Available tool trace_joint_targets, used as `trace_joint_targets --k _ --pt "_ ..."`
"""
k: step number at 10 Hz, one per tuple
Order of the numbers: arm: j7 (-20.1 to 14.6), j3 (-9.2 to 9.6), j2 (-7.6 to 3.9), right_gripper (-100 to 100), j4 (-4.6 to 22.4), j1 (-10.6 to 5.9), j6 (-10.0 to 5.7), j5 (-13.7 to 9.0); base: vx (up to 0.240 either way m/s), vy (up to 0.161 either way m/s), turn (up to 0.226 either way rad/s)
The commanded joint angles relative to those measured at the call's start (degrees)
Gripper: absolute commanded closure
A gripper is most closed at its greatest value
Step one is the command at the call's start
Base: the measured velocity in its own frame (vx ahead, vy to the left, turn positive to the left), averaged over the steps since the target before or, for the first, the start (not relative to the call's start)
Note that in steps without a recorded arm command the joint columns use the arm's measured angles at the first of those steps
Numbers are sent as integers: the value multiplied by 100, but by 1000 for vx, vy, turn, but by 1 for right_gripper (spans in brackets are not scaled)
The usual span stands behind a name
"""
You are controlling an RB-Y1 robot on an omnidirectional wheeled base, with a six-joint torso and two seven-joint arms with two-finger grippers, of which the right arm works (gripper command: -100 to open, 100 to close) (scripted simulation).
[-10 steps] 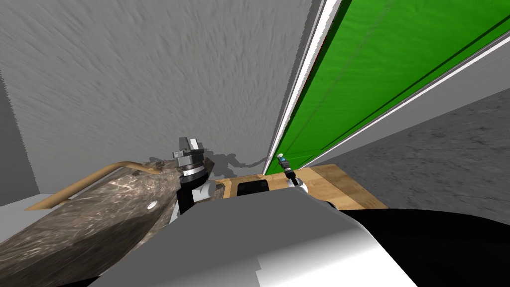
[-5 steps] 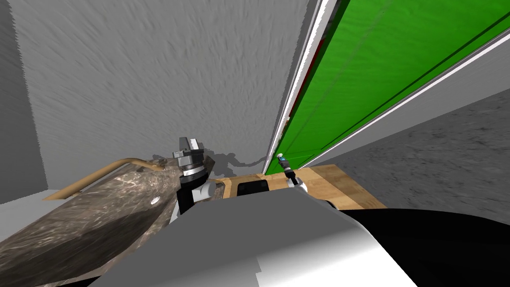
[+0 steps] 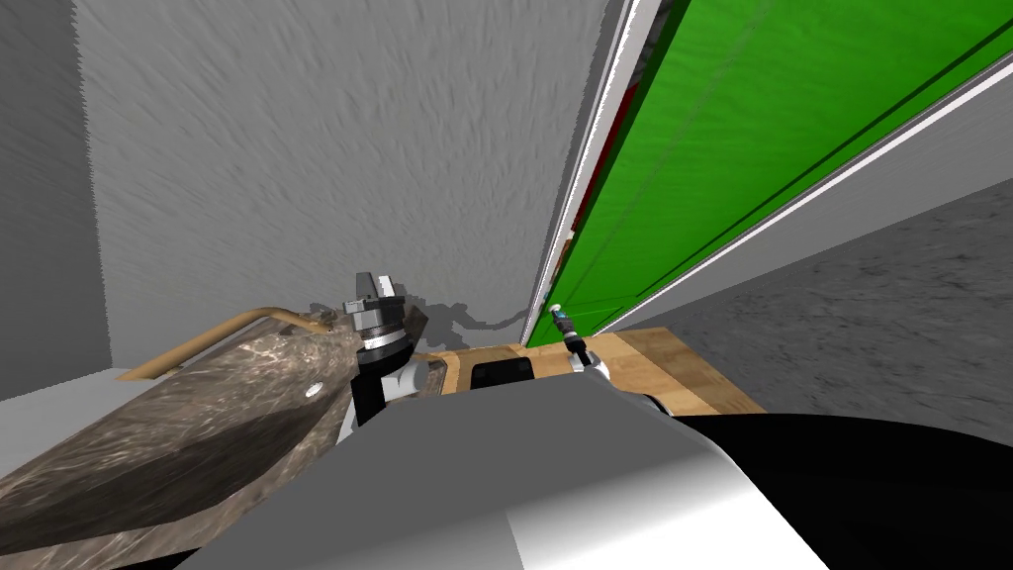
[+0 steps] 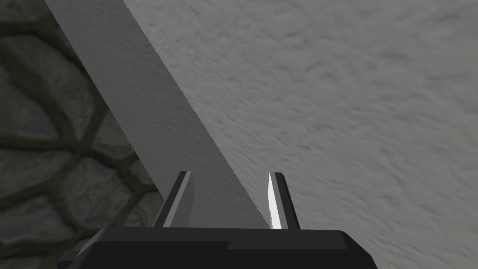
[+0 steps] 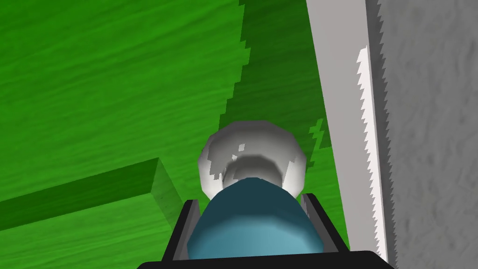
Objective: Pull the door open
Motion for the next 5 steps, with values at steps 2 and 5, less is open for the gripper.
trace_joint_targets --k 2,5 --pt "-390 118 36 100 -10 5 21 -98 -42 -13 17" --pt "-747 201 26 100 11 -20 26 -204 -43 -19 29"
